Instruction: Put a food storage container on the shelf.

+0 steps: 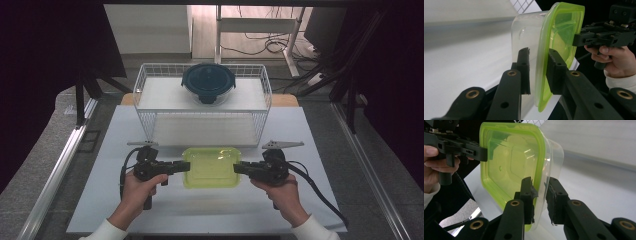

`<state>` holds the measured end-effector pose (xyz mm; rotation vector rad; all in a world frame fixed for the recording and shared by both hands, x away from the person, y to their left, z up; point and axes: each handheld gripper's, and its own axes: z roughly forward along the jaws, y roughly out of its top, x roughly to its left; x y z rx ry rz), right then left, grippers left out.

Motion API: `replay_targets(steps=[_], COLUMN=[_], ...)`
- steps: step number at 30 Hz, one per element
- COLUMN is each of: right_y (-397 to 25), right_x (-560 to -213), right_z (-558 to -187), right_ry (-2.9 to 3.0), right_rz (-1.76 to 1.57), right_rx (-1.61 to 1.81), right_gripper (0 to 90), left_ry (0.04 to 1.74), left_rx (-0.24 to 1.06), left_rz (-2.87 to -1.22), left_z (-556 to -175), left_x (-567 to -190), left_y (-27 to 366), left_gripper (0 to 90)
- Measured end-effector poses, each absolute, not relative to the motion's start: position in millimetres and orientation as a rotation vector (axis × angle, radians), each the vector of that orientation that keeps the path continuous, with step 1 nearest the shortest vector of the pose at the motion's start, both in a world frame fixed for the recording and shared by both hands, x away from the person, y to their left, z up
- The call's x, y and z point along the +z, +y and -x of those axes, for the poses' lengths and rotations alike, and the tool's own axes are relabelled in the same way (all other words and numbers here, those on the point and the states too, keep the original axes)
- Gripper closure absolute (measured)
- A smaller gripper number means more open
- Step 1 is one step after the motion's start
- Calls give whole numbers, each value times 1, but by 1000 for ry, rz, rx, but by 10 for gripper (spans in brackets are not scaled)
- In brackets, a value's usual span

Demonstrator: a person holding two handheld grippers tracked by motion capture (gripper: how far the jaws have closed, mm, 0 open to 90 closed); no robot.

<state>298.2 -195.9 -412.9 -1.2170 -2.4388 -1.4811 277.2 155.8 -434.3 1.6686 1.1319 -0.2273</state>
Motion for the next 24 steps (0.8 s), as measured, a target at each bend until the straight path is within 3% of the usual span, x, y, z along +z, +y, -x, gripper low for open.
replay_targets(steps=[24], right_y=[-190], right_x=[-368], right_z=[-309], right_ry=[-2457], right_rz=[1172], right_rx=[-1550], right_gripper=[752], left_ry=[1086], left_rx=[-179], left_rz=[-1643], left_z=[-287], left_x=[-390], left_y=[163], left_gripper=[756])
